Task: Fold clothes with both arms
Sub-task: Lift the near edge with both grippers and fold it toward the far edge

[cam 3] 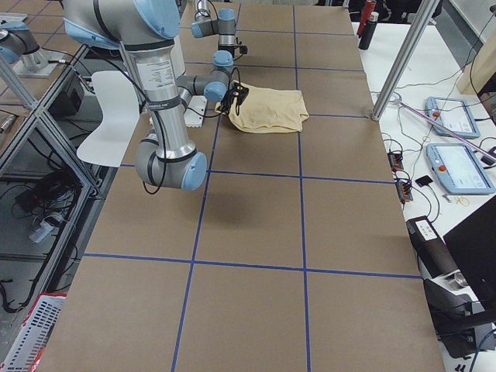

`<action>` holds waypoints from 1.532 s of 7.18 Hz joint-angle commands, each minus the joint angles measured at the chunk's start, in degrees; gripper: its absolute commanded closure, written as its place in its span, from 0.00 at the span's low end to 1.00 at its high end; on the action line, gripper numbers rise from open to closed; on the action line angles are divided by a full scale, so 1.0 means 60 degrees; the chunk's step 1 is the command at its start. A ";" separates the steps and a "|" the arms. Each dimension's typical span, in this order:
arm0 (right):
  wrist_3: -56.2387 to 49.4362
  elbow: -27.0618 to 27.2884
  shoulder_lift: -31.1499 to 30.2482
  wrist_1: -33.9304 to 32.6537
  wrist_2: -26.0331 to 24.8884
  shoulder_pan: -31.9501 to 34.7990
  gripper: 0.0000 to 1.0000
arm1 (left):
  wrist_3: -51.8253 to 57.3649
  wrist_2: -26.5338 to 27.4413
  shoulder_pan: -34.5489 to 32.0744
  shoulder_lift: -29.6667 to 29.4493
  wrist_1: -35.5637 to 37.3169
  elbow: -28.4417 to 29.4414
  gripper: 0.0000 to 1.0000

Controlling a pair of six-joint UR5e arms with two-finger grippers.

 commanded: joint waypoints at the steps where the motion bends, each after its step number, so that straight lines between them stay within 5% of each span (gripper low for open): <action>1: -0.0218 0.0025 0.0244 0.0021 0.0971 0.1250 1.00 | 0.0845 -0.0014 -0.0613 -0.0502 0.0421 -0.0047 1.00; 4: -0.1358 -0.0585 0.0857 0.0021 0.1049 0.2396 1.00 | 0.2077 -0.0159 -0.2458 -0.2186 0.2134 0.0360 1.00; 8: -0.2094 -0.3220 0.2732 0.0021 0.1064 0.3640 1.00 | 0.3163 -0.0541 -0.3811 -0.3391 0.1294 0.3301 1.00; 11: -0.2154 -0.4832 0.3217 0.1336 0.1005 0.3790 1.00 | 0.3326 -0.0541 -0.3987 -0.3494 0.0702 0.3981 1.00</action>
